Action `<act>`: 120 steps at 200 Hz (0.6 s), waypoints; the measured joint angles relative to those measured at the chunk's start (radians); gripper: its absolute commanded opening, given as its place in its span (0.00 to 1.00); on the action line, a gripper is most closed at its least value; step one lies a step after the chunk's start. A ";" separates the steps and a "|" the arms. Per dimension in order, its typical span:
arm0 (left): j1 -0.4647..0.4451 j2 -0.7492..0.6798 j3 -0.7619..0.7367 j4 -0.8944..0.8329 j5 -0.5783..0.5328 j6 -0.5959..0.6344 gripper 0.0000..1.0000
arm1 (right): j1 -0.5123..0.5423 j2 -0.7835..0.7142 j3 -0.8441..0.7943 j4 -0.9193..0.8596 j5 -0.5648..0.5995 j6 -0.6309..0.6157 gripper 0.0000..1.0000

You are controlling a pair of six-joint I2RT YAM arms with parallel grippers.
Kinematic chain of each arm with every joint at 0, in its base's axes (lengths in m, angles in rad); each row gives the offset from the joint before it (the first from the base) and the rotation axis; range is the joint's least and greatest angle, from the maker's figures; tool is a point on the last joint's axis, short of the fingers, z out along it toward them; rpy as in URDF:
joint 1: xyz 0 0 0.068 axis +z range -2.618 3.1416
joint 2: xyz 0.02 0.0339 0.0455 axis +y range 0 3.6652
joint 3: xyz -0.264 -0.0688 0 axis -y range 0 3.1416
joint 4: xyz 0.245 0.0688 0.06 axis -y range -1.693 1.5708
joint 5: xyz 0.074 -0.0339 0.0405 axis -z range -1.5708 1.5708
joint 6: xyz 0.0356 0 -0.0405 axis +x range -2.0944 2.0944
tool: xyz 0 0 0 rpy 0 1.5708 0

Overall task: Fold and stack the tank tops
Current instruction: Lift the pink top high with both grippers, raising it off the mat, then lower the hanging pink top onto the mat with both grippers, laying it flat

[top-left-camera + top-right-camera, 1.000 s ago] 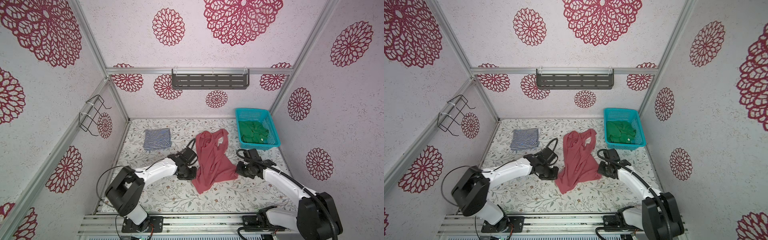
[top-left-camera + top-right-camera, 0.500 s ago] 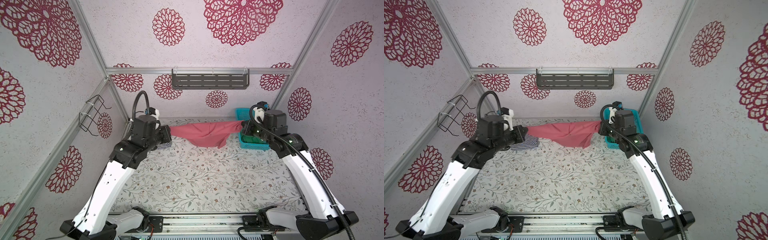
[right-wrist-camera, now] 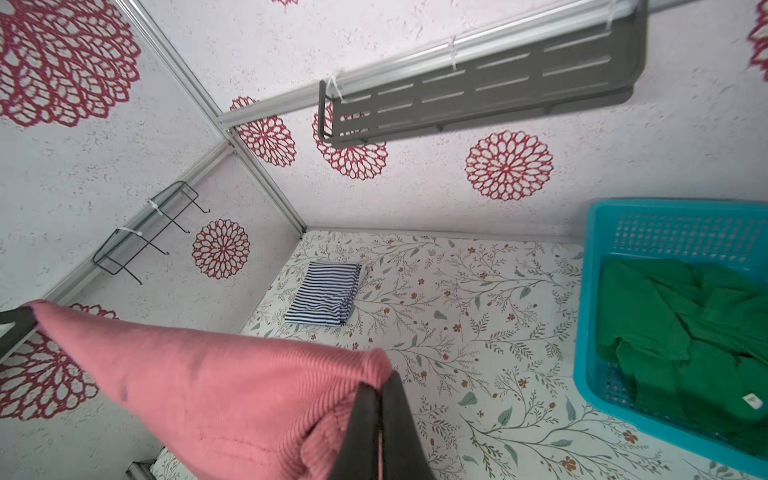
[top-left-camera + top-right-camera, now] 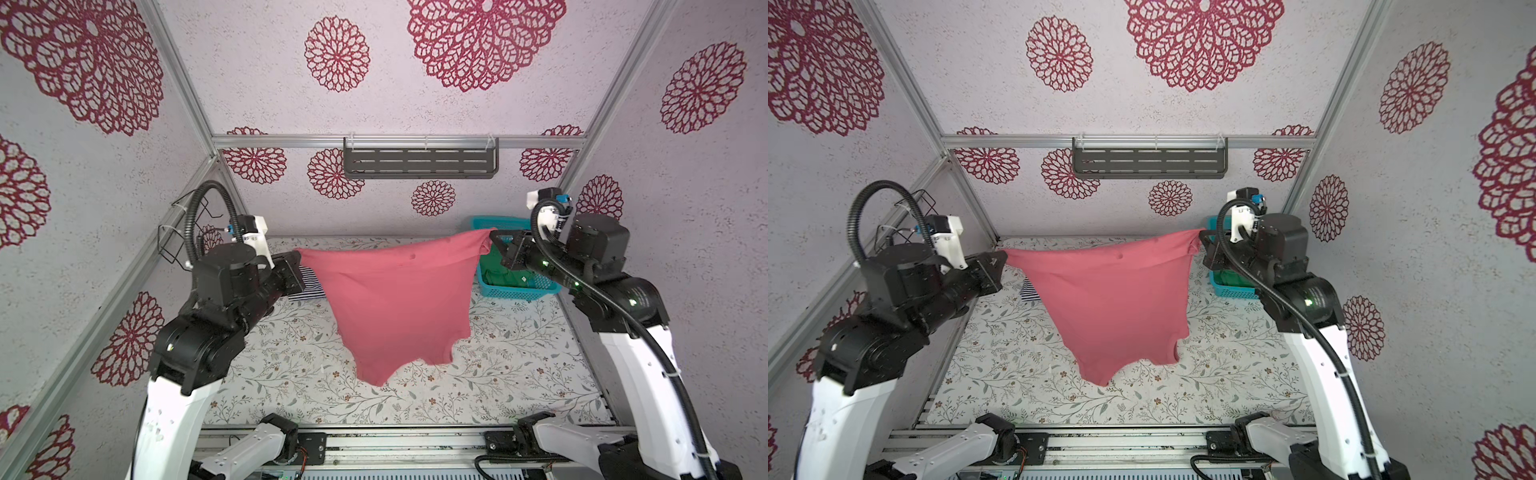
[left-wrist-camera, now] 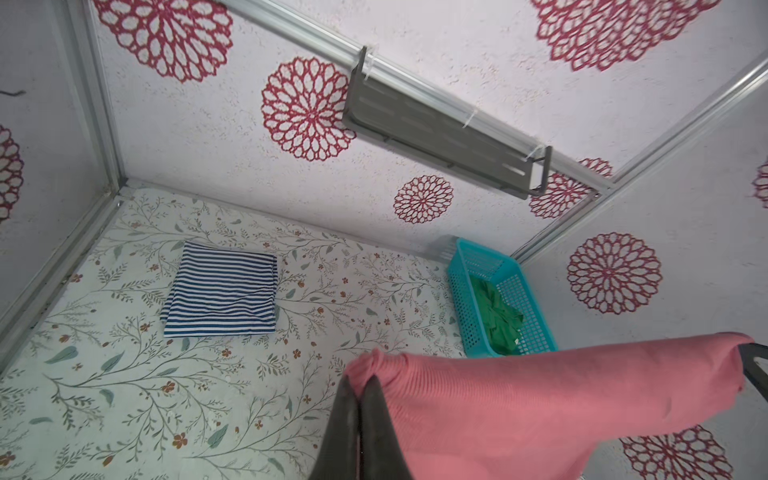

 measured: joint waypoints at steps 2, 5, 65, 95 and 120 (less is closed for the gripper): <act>0.006 0.007 -0.003 0.005 0.004 0.000 0.00 | -0.003 0.016 0.005 0.003 -0.005 0.000 0.00; 0.020 0.025 -0.009 0.014 0.020 0.000 0.00 | -0.008 0.037 0.011 0.006 -0.011 0.000 0.00; 0.164 0.548 0.311 0.148 0.201 0.049 0.00 | -0.107 0.678 0.493 0.011 -0.116 -0.025 0.00; 0.185 0.800 0.692 0.132 0.252 0.083 0.00 | -0.141 0.902 0.845 0.013 -0.188 0.011 0.00; 0.183 0.798 0.752 0.134 0.270 0.096 0.00 | -0.162 0.839 0.762 0.066 -0.238 0.047 0.00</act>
